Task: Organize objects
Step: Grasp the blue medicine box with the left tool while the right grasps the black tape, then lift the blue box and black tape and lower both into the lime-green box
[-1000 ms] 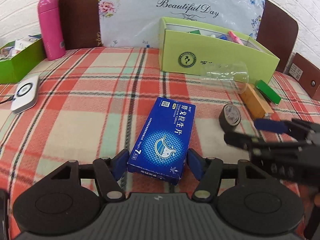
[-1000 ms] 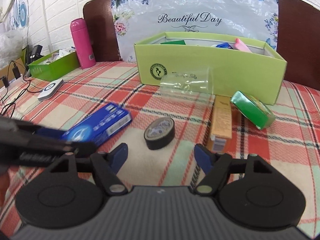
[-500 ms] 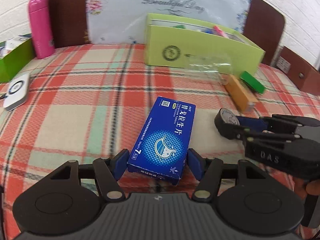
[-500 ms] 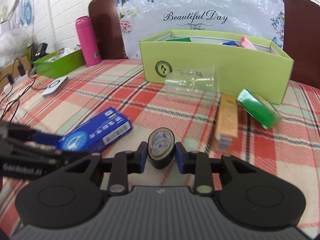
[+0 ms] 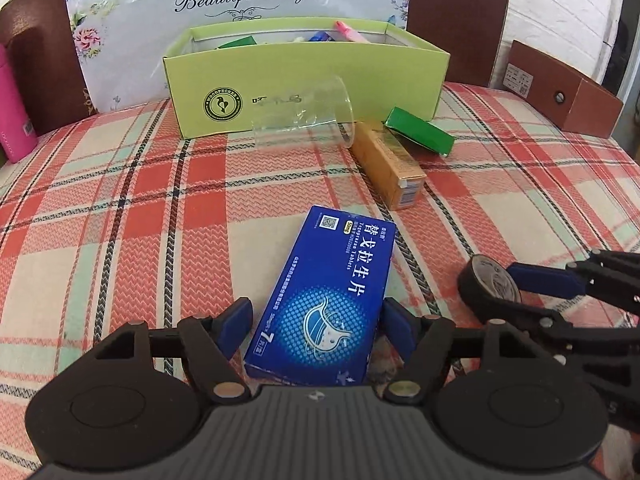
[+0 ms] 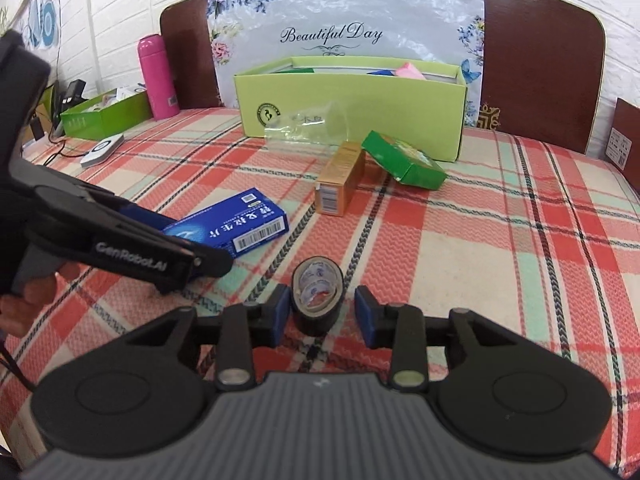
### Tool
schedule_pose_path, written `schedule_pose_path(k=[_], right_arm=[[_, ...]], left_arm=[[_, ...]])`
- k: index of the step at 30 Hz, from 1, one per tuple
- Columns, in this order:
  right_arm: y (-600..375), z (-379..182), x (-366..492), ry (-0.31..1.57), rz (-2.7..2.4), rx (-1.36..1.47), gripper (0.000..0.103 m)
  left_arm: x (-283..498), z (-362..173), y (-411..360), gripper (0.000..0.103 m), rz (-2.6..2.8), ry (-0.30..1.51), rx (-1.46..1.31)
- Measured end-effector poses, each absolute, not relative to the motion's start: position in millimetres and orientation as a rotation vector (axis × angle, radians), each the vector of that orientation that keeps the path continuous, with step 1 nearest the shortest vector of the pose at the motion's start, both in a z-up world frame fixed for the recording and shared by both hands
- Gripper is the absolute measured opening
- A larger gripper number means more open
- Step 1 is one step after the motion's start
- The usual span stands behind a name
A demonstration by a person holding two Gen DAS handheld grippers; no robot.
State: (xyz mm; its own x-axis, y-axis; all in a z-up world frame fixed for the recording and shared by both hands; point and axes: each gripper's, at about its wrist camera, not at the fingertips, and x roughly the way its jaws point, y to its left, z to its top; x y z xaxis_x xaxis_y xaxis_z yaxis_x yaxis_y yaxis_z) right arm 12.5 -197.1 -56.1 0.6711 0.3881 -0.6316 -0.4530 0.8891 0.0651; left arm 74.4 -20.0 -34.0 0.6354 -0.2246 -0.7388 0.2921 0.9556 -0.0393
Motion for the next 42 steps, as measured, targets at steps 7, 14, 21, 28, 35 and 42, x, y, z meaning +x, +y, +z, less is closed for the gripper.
schedule_pose_path(k=[7,14,21,28,35,42], right_arm=[[-194,-58,15,0.696,0.494,-0.086,0.034],[-190,-60,16,0.700,0.493,-0.101,0.035],[-190,-60,18,0.703,0.491,-0.105,0.029],[-189,-54,16,0.718,0.511,-0.098,0.029],[-196,-26,17,0.679,0.563,-0.027,0.029],[-202,13,37,0.570,0.568,-0.015,0.029]], left_arm=[[77,-34,-30,0.073,-0.293,0.846,0.102],[79,-34,-31,0.073,-0.288,0.844,0.097],[79,-33,-32,0.063,-0.294,0.846,0.092],[74,-24,-32,0.061,-0.300,0.838,0.083],[65,7,-26,0.061,-0.329,0.769,0.054],[78,50,-21,0.061,-0.326,0.644,0.035]])
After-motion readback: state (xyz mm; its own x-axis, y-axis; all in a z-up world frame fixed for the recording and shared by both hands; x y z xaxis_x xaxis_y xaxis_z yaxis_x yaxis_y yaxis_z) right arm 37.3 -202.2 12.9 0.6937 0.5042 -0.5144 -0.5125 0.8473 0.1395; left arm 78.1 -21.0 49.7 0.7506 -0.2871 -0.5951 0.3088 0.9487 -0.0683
